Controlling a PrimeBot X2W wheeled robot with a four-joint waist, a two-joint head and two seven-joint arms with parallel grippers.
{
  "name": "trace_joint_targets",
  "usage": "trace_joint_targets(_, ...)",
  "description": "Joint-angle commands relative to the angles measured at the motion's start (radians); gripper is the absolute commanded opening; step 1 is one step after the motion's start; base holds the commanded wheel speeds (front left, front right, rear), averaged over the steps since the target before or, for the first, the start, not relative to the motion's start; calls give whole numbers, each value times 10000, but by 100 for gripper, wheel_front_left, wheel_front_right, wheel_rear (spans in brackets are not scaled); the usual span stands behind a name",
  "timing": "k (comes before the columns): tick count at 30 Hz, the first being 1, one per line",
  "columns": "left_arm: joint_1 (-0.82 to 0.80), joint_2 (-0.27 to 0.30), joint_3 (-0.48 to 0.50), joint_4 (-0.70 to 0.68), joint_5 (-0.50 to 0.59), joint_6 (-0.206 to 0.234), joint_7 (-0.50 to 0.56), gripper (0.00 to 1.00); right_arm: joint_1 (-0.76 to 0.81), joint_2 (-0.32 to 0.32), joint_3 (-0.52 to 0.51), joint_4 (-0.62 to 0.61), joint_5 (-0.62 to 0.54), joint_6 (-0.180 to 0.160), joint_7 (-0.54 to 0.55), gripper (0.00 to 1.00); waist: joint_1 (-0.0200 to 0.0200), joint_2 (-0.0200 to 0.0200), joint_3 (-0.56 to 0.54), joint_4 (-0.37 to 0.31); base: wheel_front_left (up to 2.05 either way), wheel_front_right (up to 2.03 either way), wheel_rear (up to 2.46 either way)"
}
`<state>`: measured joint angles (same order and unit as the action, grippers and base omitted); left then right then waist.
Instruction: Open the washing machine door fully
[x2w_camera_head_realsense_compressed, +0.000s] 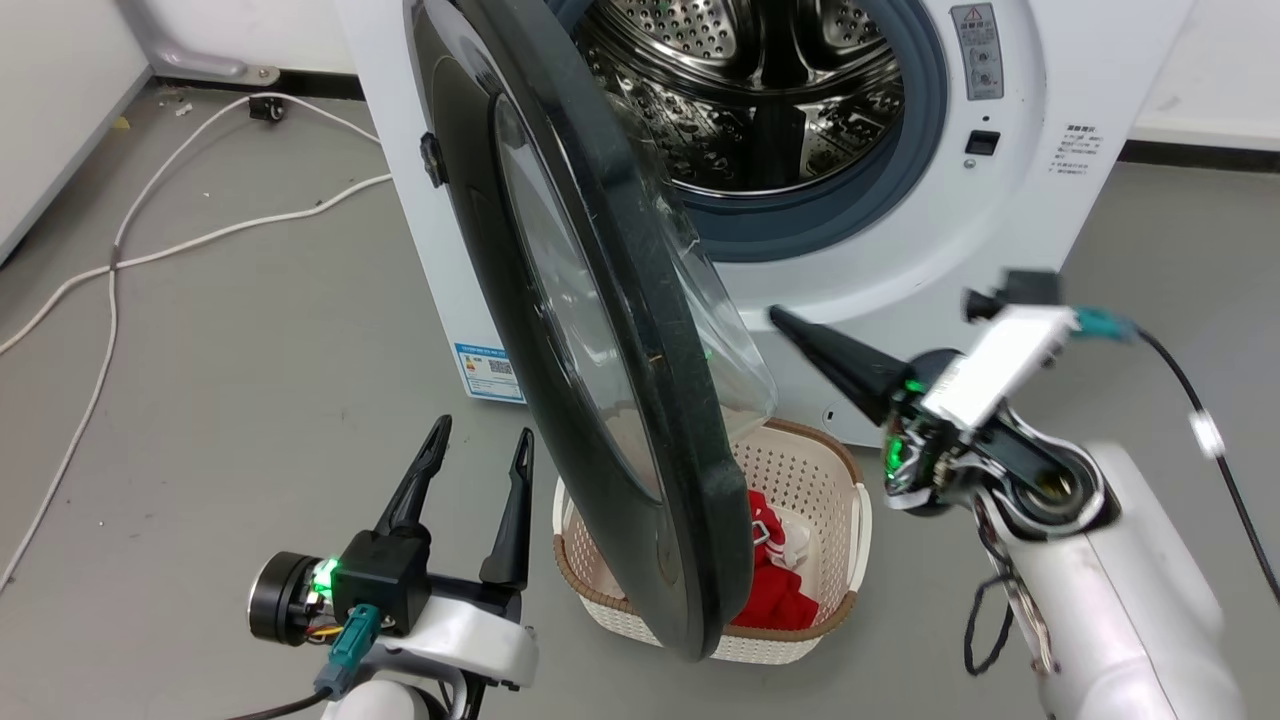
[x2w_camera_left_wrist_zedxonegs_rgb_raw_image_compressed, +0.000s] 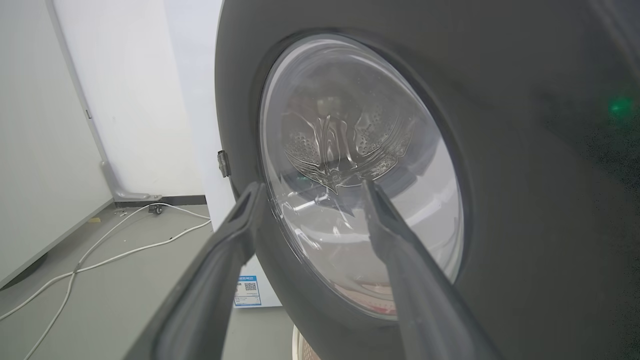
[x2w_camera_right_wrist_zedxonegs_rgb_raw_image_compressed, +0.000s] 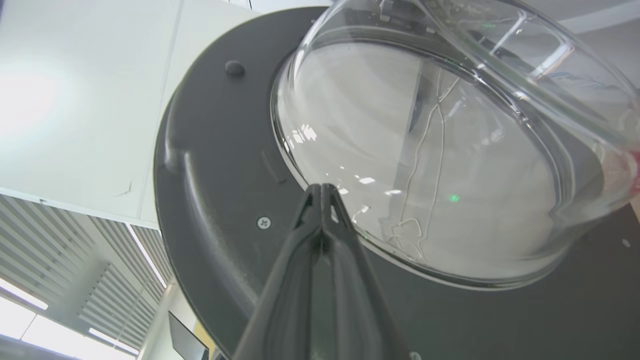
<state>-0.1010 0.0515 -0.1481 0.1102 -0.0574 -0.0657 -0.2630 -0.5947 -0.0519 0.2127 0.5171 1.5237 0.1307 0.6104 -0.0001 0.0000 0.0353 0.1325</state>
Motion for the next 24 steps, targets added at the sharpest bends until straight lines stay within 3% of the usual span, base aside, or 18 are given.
trace_joint_targets(1,163,-11,10,9,-32,65,-25,100,474,17,-285,-217,301,0,-703,0,1,0,-54,44,0,0,0)
trace_joint_targets(2,157,-12,21,-13,-55,64,-25,100,713,22,-386,-409,356,0,-1271,0,1,0,-57,39,0,0,0)
trace_joint_targets(3,170,-12,33,-32,-61,72,-25,100,992,24,-521,-625,389,0,-1943,8,1,0,-73,34,0,0,0)
trace_joint_targets(4,212,-12,43,-41,-56,80,-25,100,1268,24,-647,-849,517,2,-2562,40,1,0,-89,27,0,0,0)
trace_joint_targets(5,261,-13,52,-46,-62,86,-25,100,1571,17,-764,-1094,662,0,-3238,86,1,0,-103,12,0,0,0)
trace_joint_targets(6,290,-13,62,-43,-57,89,-25,100,1877,13,-894,-1305,804,0,-3918,100,1,0,-118,-2,0,0,0)
trace_joint_targets(12,474,-13,139,-39,-53,138,-25,100,3775,27,-987,-2670,819,0,-6887,100,1,0,-306,-149,0,0,0)
trace_joint_targets(15,596,-13,212,-59,-41,180,-25,100,4595,11,-820,-3118,-31,0,-7857,100,1,0,-354,-326,0,0,0)
trace_joint_targets(20,676,-14,390,-98,-32,203,-25,100,5377,-201,-1158,-3286,-2916,0,-8694,100,1,0,-372,-581,0,0,0)
trace_joint_targets(24,617,-4,537,-121,-3,209,-25,100,5686,-59,-2598,-3867,-6046,0,-8753,100,1,0,-366,-713,0,0,0)
